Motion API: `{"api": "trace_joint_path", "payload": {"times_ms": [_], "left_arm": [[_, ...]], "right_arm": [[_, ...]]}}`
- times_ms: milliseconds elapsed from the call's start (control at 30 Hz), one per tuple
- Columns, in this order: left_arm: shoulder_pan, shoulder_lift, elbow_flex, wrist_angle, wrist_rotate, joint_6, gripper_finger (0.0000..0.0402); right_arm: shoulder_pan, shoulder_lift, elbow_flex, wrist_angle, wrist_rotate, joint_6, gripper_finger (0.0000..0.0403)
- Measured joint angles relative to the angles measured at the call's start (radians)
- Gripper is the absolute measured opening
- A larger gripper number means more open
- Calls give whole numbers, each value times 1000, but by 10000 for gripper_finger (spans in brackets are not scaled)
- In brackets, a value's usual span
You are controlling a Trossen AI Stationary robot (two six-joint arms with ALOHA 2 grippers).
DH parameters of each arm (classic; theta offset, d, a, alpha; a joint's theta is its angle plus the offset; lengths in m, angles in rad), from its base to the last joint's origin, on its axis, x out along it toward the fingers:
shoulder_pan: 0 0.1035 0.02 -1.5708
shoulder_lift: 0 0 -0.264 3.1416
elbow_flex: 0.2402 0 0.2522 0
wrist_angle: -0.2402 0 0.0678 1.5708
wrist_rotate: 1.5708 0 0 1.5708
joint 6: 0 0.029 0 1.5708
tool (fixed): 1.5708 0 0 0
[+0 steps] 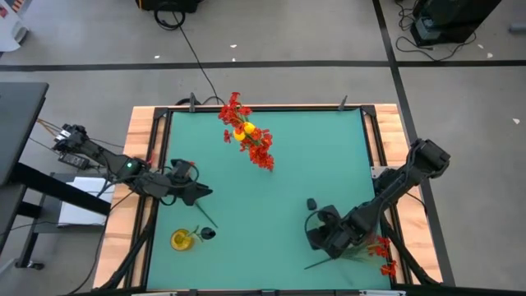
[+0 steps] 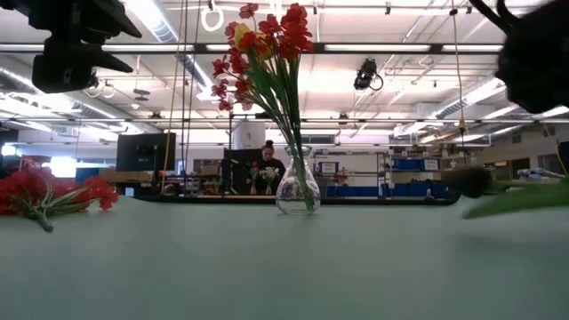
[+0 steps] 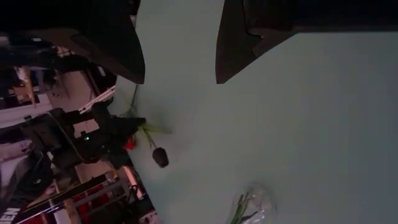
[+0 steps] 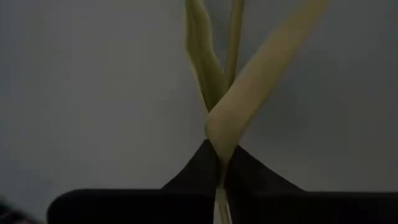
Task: Sort flowers into vase by color
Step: Put the black tulip into the yellow vase
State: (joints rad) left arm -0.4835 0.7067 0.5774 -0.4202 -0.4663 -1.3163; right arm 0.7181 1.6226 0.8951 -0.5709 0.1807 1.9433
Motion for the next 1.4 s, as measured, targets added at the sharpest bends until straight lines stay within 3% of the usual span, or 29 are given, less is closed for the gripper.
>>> {"api": "trace_joint_path", "payload": {"times_ms": [267,633,900,1233,1400], "left_arm": [[0,0,0,75,3,99,200],[0,0,0,177,0,309,201],[0,0,0,173,0,396,201],[0,0,-1,176,0,397,201],[0,3,-2,234,-4,461,201]], "right_arm": [[-83,-58,0,236,114,-382,14],[-274,-80,1,520,57,-873,14],[-435,-80,3,794,26,-1080,14],[-488,-52,209,723,-4,-1418,14],[-515,20,336,728,-13,-1537,14]]}}
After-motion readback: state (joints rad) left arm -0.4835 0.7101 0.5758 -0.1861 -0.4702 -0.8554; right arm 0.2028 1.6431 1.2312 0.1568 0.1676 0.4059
